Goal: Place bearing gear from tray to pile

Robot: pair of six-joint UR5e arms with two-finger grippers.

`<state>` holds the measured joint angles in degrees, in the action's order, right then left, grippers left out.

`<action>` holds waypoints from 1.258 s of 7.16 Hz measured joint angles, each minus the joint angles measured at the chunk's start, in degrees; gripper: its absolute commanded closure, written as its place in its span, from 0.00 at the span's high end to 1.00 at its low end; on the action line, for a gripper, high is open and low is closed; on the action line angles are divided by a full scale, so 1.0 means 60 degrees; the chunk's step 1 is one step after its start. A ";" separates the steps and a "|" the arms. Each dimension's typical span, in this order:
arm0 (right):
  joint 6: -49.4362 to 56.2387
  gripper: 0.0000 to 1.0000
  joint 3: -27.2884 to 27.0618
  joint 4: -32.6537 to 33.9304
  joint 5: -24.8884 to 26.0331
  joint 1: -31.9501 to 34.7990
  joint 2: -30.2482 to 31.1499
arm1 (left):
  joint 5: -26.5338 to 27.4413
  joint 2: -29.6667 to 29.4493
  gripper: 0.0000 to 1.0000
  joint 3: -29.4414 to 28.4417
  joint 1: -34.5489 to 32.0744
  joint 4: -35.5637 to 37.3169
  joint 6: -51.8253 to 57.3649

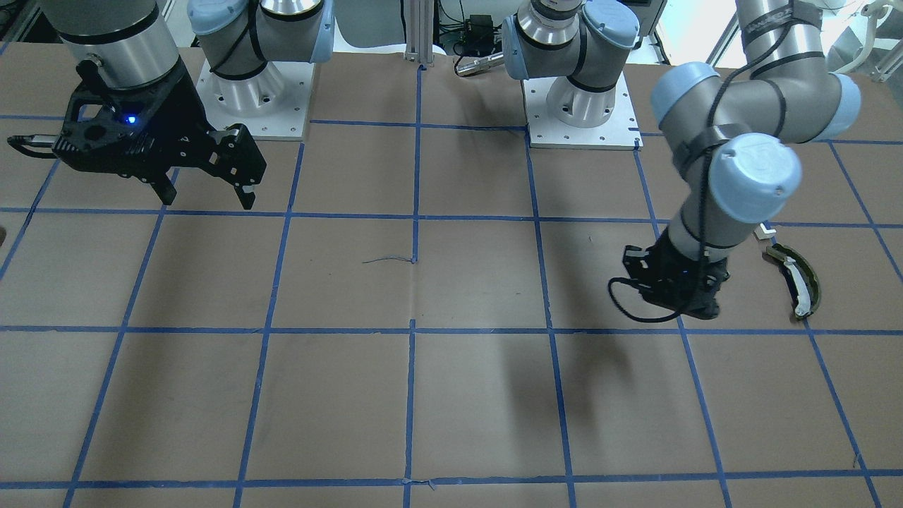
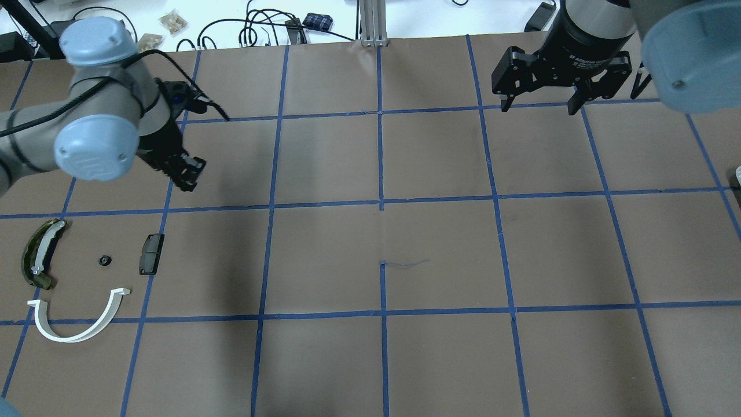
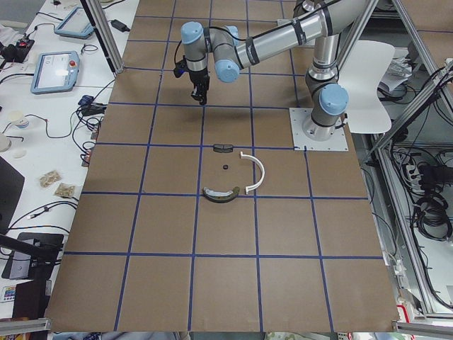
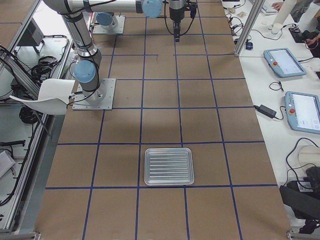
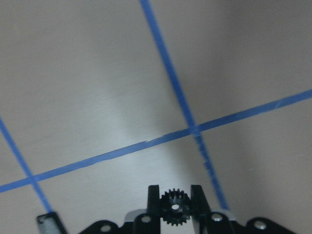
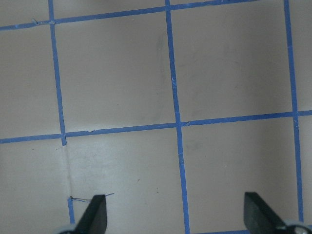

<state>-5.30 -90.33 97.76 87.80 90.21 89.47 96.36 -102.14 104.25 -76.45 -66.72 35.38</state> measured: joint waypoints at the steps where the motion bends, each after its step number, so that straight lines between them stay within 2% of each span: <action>1: 0.0007 1.00 -0.0002 -0.0003 0.0000 -0.0003 0.0000 | -0.0014 -0.0005 0.00 0.0465 0.1071 0.0568 0.1109; 3: 0.0008 1.00 -0.0004 -0.0004 0.0000 -0.0005 0.0000 | -0.0044 -0.0200 0.00 0.1629 0.2471 0.2195 0.2333; 5: -0.0001 1.00 0.0004 -0.0004 -0.0004 -0.0005 0.0005 | -0.0054 -0.0303 0.00 0.2737 0.2997 0.3530 0.2574; 9: -0.0063 1.00 0.0011 -0.0007 0.0000 -0.0005 0.0014 | -0.0004 -0.0394 0.00 0.3025 0.3206 0.3901 0.2600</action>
<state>-5.68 -90.26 97.71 87.80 90.18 89.56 96.33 -104.50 122.39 -57.22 -43.31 50.97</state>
